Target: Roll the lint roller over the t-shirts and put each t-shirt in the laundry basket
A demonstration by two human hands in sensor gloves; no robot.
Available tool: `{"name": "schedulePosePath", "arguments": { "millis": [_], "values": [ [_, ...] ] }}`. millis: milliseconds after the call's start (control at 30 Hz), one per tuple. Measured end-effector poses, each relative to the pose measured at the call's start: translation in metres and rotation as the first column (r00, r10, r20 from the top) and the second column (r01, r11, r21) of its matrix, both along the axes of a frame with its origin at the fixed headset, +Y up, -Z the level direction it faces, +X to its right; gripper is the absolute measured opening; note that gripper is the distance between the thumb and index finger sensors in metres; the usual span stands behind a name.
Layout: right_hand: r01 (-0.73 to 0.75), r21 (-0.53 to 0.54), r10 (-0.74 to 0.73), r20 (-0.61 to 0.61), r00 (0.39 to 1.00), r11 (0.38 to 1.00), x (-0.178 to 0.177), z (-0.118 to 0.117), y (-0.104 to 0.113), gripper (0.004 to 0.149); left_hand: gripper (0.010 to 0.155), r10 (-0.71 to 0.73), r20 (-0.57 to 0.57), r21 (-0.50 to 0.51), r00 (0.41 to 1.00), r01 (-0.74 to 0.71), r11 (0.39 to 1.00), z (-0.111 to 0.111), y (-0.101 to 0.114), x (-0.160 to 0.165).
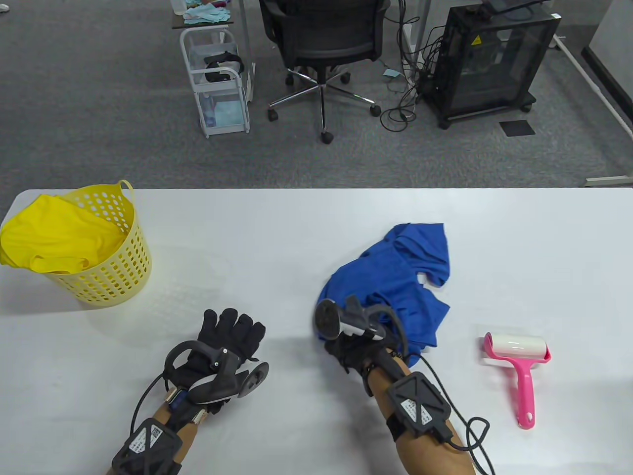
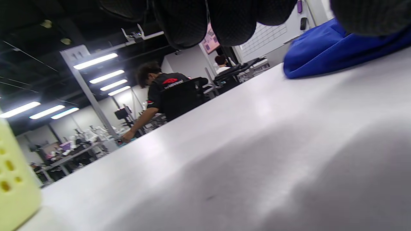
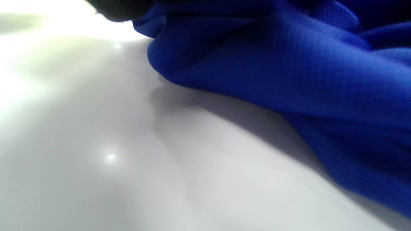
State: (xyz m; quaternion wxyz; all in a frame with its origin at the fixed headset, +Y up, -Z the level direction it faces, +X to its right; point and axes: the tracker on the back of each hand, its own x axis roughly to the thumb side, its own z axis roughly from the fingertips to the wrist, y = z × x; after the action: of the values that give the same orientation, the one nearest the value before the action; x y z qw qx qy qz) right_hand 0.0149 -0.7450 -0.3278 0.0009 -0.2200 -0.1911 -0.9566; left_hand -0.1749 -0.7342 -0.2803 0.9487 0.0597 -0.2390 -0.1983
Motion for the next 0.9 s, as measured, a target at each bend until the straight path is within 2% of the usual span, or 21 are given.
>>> {"name": "schedulePosePath", "arguments": {
  "millis": [100, 167, 267, 333, 367, 400, 433, 467, 500, 567, 600, 633, 667, 700, 733, 767, 800, 867, 900],
  "values": [
    [0.072, -0.087, -0.081, -0.103, 0.991, 0.994, -0.019, 0.031, 0.001, 0.055, 0.093, -0.022, 0.067, -0.071, 0.997, 0.027, 0.997, 0.001, -0.005, 0.009],
    [0.141, -0.137, -0.157, -0.116, 0.981, 0.980, -0.023, 0.043, -0.001, 0.054, 0.102, -0.034, 0.098, -0.180, 0.995, 0.051, 0.982, 0.002, -0.009, 0.015],
    [0.245, -0.210, -0.273, -0.121, 0.954, 0.947, -0.022, 0.052, -0.007, 0.056, 0.105, 0.102, 0.137, -0.379, 0.985, -0.043, 0.924, 0.003, -0.021, 0.026],
    [0.306, -0.283, -0.345, -0.099, 0.933, 0.909, -0.019, 0.053, -0.006, 0.057, 0.102, 0.109, 0.129, -0.406, 0.986, -0.048, 0.912, 0.003, -0.029, 0.032],
    [0.363, -0.294, -0.400, -0.079, 0.913, 0.884, -0.015, 0.052, -0.001, 0.056, 0.098, 0.080, 0.128, -0.363, 0.988, -0.029, 0.932, 0.004, -0.033, 0.035],
    [0.415, -0.268, -0.442, -0.049, 0.896, 0.870, -0.010, 0.051, 0.005, 0.055, 0.087, 0.067, 0.145, -0.302, 0.987, -0.020, 0.953, 0.004, -0.033, 0.037],
    [0.435, -0.242, -0.456, -0.037, 0.889, 0.867, -0.007, 0.050, 0.009, 0.055, 0.074, 0.057, 0.155, -0.305, 0.986, -0.007, 0.952, 0.003, -0.032, 0.037],
    [0.487, -0.135, -0.494, -0.022, 0.869, 0.863, 0.004, 0.048, 0.021, 0.055, 0.058, 0.082, 0.156, -0.229, 0.984, -0.045, 0.972, 0.004, -0.026, 0.036],
    [0.512, -0.030, -0.513, -0.002, 0.859, 0.858, 0.013, 0.045, 0.028, 0.055, 0.051, 0.123, 0.168, -0.155, 0.978, -0.097, 0.983, 0.005, -0.021, 0.032],
    [0.534, 0.252, -0.566, 0.070, 0.822, 0.807, 0.036, 0.039, 0.039, 0.060, 0.049, 0.149, 0.175, -0.112, 0.973, -0.130, 0.985, 0.004, -0.010, 0.022],
    [0.515, 0.360, -0.577, 0.083, 0.812, 0.778, 0.044, 0.037, 0.041, 0.066, 0.048, 0.179, 0.170, -0.094, 0.969, -0.165, 0.982, 0.003, -0.005, 0.016],
    [0.438, 0.400, -0.508, 0.082, 0.858, 0.805, 0.051, 0.032, 0.039, 0.077, 0.047, 0.221, 0.166, -0.075, 0.961, -0.212, 0.975, 0.002, 0.000, 0.008],
    [0.334, 0.385, -0.398, 0.099, 0.912, 0.860, 0.055, 0.029, 0.036, 0.089, 0.047, 0.285, 0.157, -0.064, 0.945, -0.279, 0.958, 0.001, 0.006, -0.003],
    [0.255, 0.359, -0.316, 0.120, 0.941, 0.898, 0.056, 0.027, 0.031, 0.097, 0.046, 0.338, 0.153, -0.073, 0.929, -0.331, 0.941, -0.001, 0.011, -0.010],
    [0.135, 0.269, -0.175, 0.130, 0.976, 0.954, 0.055, 0.023, 0.020, 0.108, 0.046, 0.443, 0.163, -0.109, 0.882, -0.430, 0.896, -0.002, 0.017, -0.021],
    [0.106, 0.223, -0.137, 0.129, 0.982, 0.969, 0.053, 0.021, 0.012, 0.111, 0.046, 0.518, 0.166, -0.131, 0.839, -0.502, 0.855, -0.003, 0.020, -0.028],
    [0.110, 0.172, -0.133, 0.131, 0.982, 0.979, 0.049, 0.020, 0.002, 0.112, 0.046, 0.598, 0.153, -0.153, 0.787, -0.579, 0.801, -0.004, 0.024, -0.036],
    [0.149, 0.085, -0.159, 0.125, 0.979, 0.985, 0.042, 0.018, -0.010, 0.108, 0.046, 0.666, 0.157, -0.192, 0.730, -0.638, 0.745, -0.005, 0.029, -0.042],
    [0.209, 0.038, -0.212, 0.126, 0.969, 0.977, 0.038, 0.018, -0.014, 0.096, 0.046, 0.677, 0.154, -0.180, 0.720, -0.653, 0.735, -0.004, 0.031, -0.044]
  ]
}}
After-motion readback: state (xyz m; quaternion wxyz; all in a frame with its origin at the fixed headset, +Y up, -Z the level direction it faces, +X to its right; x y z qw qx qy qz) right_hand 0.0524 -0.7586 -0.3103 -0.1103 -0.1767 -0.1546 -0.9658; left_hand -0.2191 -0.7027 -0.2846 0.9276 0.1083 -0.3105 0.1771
